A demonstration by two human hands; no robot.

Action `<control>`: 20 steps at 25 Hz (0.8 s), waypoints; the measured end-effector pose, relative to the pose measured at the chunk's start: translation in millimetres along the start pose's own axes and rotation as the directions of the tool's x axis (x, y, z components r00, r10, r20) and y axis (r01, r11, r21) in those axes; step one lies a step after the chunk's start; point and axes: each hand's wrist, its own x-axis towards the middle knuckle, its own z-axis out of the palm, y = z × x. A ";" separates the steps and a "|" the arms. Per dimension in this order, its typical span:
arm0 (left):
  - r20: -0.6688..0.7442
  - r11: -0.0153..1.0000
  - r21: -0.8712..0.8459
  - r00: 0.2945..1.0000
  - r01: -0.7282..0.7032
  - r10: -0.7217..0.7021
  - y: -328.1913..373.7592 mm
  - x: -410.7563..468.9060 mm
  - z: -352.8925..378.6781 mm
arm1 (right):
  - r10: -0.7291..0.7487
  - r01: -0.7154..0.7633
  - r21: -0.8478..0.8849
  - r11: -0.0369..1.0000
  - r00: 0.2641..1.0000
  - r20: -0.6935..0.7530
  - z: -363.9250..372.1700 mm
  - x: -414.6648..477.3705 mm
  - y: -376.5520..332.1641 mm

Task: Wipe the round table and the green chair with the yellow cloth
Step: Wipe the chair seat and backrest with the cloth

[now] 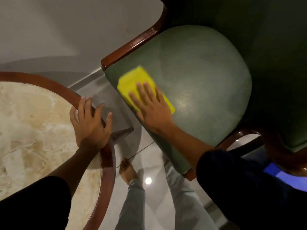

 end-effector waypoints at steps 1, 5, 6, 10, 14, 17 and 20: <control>-0.015 1.000 0.005 1.000 -0.005 0.005 0.9 -0.6 -0.1 | -0.158 0.161 -0.040 0.986 0.985 0.073 4.5 -45.4 -4.1; -0.035 1.000 -0.001 0.999 -0.007 0.007 0.8 -1.0 2.5 | 0.125 -0.125 -0.030 0.992 0.992 0.002 11.1 -156.1 58.2; -0.037 1.000 0.003 0.999 -0.017 0.017 0.1 -0.6 3.3 | 0.449 -0.446 0.057 0.893 0.893 -0.035 7.3 -160.2 81.0; -0.048 0.999 0.031 0.998 -0.032 0.033 -0.5 -2.3 3.2 | 0.978 -0.931 0.307 0.196 0.208 0.008 -8.9 -99.0 152.1; 0.064 1.000 0.003 0.998 0.015 -0.015 2.5 0.7 2.9 | 0.738 -0.715 0.260 0.649 0.675 0.013 -17.8 17.9 141.3; 0.146 0.993 -0.058 0.985 0.101 -0.092 10.8 2.4 -4.2 | 0.157 -0.160 0.077 0.984 0.987 0.041 -21.4 34.1 70.1; 0.144 0.976 -0.141 0.979 0.163 -0.143 30.6 16.2 -17.2 | -0.193 0.173 0.231 0.957 0.979 0.066 -38.4 -20.0 42.7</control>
